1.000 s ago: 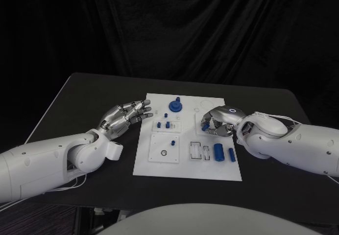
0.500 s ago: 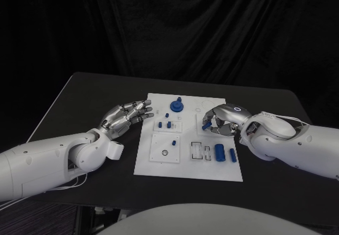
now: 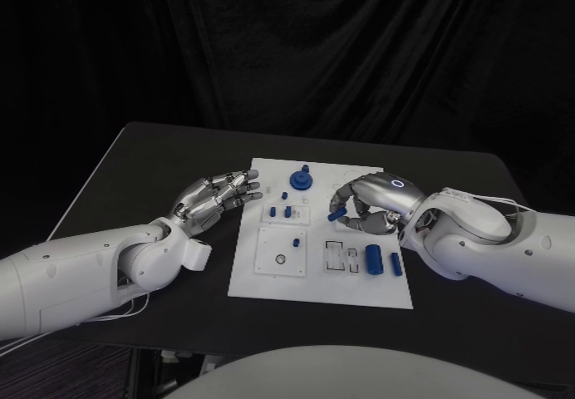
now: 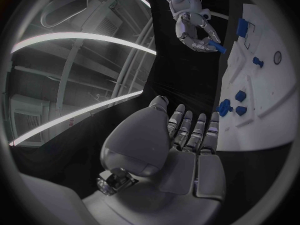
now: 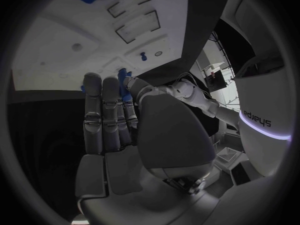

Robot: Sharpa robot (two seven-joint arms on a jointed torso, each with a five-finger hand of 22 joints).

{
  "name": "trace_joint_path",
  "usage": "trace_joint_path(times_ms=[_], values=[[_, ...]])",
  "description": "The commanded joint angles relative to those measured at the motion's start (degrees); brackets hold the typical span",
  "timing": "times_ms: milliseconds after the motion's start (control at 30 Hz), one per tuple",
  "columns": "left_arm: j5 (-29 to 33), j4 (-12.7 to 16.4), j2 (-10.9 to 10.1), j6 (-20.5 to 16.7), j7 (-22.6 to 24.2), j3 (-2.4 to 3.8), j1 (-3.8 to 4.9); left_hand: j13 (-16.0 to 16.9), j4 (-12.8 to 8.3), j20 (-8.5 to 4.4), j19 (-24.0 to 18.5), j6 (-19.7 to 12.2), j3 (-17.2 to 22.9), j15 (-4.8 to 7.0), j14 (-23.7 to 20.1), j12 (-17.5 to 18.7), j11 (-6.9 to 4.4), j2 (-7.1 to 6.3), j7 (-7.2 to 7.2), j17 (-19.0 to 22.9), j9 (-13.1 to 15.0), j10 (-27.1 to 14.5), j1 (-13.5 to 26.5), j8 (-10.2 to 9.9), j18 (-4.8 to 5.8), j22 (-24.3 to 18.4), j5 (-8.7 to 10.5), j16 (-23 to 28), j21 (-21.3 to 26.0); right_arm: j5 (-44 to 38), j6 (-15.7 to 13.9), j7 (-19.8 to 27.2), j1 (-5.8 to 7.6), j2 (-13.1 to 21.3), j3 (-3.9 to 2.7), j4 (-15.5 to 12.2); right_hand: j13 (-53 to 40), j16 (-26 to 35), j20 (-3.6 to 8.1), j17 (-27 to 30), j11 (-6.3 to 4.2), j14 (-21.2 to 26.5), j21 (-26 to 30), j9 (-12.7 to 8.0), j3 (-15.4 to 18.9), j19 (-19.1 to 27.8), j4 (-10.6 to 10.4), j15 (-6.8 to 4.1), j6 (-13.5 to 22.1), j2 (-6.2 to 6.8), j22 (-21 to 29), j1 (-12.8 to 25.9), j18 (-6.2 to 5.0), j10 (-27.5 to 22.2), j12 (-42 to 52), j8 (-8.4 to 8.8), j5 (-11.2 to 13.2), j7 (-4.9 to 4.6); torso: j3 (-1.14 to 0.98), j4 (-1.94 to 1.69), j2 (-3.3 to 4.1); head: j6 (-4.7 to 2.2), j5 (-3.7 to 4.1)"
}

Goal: Assemble the parts on the task board

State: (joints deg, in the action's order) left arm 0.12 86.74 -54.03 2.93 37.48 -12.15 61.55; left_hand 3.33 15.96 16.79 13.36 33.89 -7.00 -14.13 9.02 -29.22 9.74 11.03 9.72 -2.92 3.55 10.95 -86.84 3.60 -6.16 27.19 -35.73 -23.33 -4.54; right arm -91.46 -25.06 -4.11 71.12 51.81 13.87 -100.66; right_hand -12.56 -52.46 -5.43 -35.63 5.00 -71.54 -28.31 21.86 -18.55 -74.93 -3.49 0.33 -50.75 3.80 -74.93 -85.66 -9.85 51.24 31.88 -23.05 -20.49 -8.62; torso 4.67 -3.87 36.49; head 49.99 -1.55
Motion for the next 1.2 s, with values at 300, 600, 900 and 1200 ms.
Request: trace_joint_path(times_ms=[300,600,900,1200], values=[[0.2,-0.4,0.4,0.9,0.0,0.06,-0.09,0.1,0.0,-0.01,0.5,0.3,0.5,-0.19,0.1,-0.4,0.30,0.25,0.66,-0.1,0.1,0.1,-0.5,0.3,0.71,0.1,-0.33,-0.3,-0.3,-14.0,8.7,-2.7,0.03,-9.0,-0.01,0.9,0.4,-1.5,-0.32,-1.5,-0.80,-0.4,-1.8,0.9,-0.9,0.4,-1.7,-0.42,-2.0,0.66,-3.5,3.3,1.06,3.7,-2.5,0.56,4.2,1.25,-0.02,0.00,0.00,0.01,-0.61],[0.2,-0.6,0.8,1.0,-0.1,0.06,-0.09,0.1,0.1,-0.02,0.7,0.5,0.6,-0.18,0.2,-0.6,0.42,0.31,0.76,-0.1,0.1,0.3,-0.4,0.4,0.72,0.2,-0.17,-0.6,-0.4,-15.7,10.2,-1.5,-1.08,-15.5,0.00,4.6,0.4,-1.9,-0.24,-2.1,-1.04,-0.5,-2.1,1.2,-1.2,0.4,-1.5,-0.58,-2.5,0.66,-3.5,3.1,1.06,4.6,-2.9,0.73,4.2,1.44,0.00,-0.06,-0.06,0.01,-1.09],[0.2,-1.1,1.2,1.3,-0.3,0.06,-0.09,0.1,0.3,-0.02,0.7,0.7,0.7,-0.18,0.3,-0.9,0.58,0.31,0.85,-0.1,0.2,0.5,-0.3,0.5,0.73,0.1,0.06,-0.7,-0.4,-16.0,12.2,-1.2,-2.43,-18.9,0.01,8.4,0.2,-1.6,-0.13,-1.7,-1.28,-0.1,-1.5,1.5,-1.3,0.7,-1.1,-0.73,-3.0,0.84,-3.4,2.9,0.95,5.6,-3.1,0.94,4.4,1.56,0.11,-0.16,0.06,0.01,-1.15],[0.2,-1.5,1.6,1.5,-0.2,0.06,-0.09,0.1,0.4,-0.02,0.8,0.7,0.7,-0.21,0.2,-0.7,0.61,0.26,0.90,-0.1,0.2,0.4,-0.2,0.5,0.73,0.2,0.08,-0.7,-0.4,-15.7,12.7,-0.8,-3.08,-18.8,0.01,8.6,0.2,-1.4,-0.11,-1.5,-1.26,0.1,-1.4,1.5,-1.3,0.8,-1.1,-0.73,-3.0,0.90,-3.4,3.0,0.95,5.8,-3.3,1.08,4.6,1.54,0.04,-0.01,0.03,0.01,-1.24]])
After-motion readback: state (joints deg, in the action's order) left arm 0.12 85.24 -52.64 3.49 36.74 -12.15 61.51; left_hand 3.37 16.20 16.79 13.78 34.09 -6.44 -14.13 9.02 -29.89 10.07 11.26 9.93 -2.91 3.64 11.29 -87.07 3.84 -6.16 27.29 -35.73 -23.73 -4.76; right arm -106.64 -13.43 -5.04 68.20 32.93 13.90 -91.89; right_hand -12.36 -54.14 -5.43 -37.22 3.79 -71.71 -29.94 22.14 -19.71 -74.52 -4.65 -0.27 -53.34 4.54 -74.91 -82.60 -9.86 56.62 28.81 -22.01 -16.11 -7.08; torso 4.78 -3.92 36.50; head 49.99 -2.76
